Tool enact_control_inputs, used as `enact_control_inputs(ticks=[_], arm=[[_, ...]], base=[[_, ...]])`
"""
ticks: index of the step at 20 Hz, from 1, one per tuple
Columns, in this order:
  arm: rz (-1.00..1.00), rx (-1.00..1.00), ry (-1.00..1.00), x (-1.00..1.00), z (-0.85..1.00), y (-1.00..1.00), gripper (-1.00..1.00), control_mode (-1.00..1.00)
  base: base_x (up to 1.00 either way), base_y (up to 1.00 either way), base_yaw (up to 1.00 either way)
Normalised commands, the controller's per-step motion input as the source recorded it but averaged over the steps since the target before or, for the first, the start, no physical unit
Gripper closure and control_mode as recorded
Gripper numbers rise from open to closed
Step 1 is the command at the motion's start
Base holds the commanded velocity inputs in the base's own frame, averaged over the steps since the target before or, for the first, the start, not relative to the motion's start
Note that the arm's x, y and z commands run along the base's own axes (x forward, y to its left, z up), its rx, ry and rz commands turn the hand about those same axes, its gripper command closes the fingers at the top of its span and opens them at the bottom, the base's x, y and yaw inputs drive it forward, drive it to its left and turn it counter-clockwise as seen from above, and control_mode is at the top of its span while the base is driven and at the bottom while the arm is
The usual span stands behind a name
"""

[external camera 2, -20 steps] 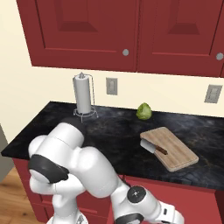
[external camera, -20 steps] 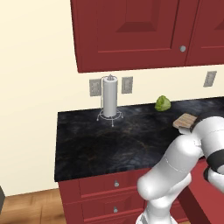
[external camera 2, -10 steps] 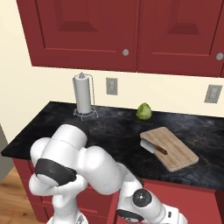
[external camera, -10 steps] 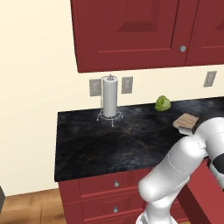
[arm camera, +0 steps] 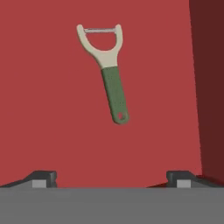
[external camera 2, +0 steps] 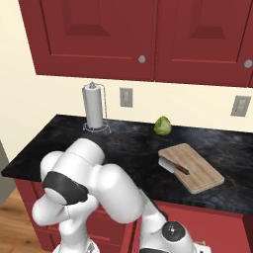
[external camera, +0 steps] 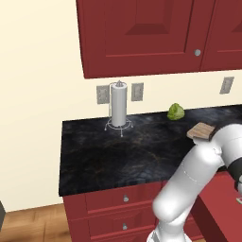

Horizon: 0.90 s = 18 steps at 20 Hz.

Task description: Open the drawer on the right and place the cutting tools on the cutting board.

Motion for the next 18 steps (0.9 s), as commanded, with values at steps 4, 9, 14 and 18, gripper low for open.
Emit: enact_control_inputs(ticks=[4,9,14,18], arm=[[0.00,0.00,0.36,0.21,-0.11,0.01,-1.00,-1.00],[-0.01,0.05,0.02,0.02,-0.07,0.05,-1.00,-1.00],[-0.07,0.11,0.00,0.15,-0.04,0.16,-1.00,-1.00],[-0.03,0.04,0.00,0.06,0.00,0.00,-1.00,-1.00]], base=[[0.00,0.00,0.00],[0.00,0.00,0.00],[0.00,0.00,0.00],[0.00,0.00,0.00]])
